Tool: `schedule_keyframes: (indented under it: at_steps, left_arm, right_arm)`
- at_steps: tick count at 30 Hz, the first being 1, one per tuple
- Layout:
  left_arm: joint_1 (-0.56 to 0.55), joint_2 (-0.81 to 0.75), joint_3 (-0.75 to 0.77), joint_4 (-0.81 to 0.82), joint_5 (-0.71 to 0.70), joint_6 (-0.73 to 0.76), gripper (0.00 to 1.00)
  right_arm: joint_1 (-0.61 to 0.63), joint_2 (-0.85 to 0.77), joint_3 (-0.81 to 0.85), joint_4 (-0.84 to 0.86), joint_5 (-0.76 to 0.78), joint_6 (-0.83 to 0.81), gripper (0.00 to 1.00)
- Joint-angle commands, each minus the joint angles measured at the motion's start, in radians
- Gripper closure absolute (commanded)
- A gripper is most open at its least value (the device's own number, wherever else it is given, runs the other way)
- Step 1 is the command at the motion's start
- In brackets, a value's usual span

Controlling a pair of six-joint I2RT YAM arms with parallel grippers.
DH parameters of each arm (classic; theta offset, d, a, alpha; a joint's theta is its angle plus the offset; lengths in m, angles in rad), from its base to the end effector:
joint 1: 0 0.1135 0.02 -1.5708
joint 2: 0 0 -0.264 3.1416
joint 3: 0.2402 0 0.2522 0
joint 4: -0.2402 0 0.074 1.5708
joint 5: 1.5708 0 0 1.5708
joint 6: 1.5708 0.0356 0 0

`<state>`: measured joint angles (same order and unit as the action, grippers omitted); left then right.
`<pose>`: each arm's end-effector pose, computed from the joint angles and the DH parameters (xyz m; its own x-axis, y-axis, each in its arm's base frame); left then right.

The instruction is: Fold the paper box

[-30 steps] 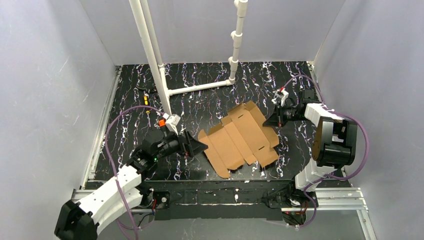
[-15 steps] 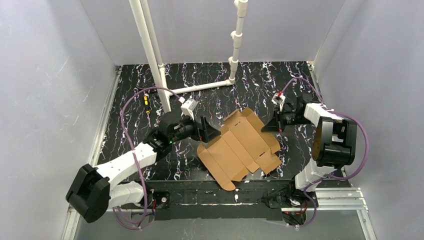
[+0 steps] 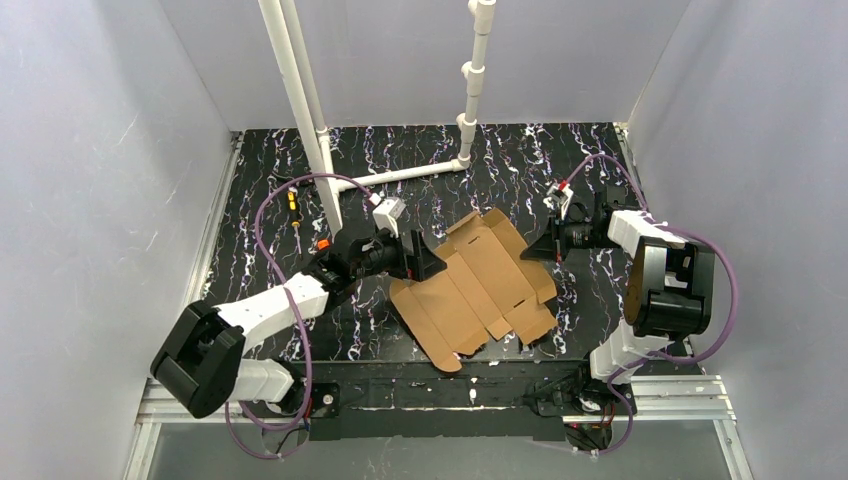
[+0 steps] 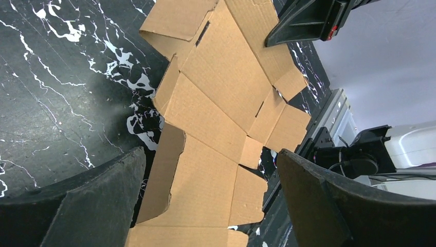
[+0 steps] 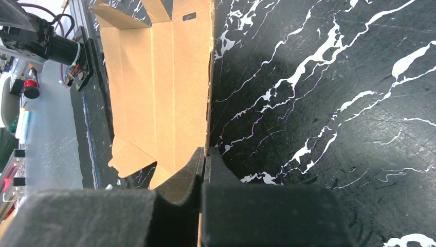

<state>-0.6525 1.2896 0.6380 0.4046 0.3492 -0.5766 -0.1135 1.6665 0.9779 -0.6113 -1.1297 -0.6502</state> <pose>0.2167 -0.1810 0.2400 -0.6176 -0.1728 -0.7673 0.5934 0.5380 -0.5988 0.2981 -0.0016 0.1810 -0.6457 -0.1865 -0.7404 -0.7324 0.4255 0.5315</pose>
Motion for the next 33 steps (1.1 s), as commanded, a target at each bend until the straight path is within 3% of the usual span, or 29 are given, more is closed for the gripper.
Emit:
schedule_keyframes:
  at_steps: [1, 5, 10, 17, 22, 26, 33]
  left_arm:
    - [0.026, 0.015, 0.053, 0.014, 0.022, -0.057, 0.03]
    - [0.028, 0.036, 0.075, 0.014, 0.052, -0.108, 0.03]
    - [0.045, -0.055, 0.001, 0.009, -0.034, -0.135, 0.02]
    - [0.234, -0.2, -0.17, 0.009, 0.077, -0.326, 0.02]
    - [0.244, -0.308, -0.281, 0.008, 0.133, -0.382, 0.02]
    - [0.244, -0.413, -0.412, 0.009, 0.038, -0.428, 0.02]
    - [0.243, -0.359, -0.443, 0.009, -0.008, -0.472, 0.05]
  right_arm:
    - [0.001, -0.046, -0.011, 0.069, -0.034, 0.056, 0.99]
    - [0.001, -0.044, -0.014, 0.076, -0.038, 0.068, 0.99]
    - [0.001, -0.049, -0.016, 0.086, -0.039, 0.08, 0.99]
    - [0.001, -0.05, -0.031, 0.148, -0.039, 0.15, 0.99]
    - [0.001, -0.06, -0.077, 0.298, -0.02, 0.308, 0.99]
    - [0.001, -0.059, -0.165, 0.58, 0.003, 0.61, 0.99]
    - [-0.001, -0.063, -0.181, 0.616, 0.068, 0.673, 0.99]
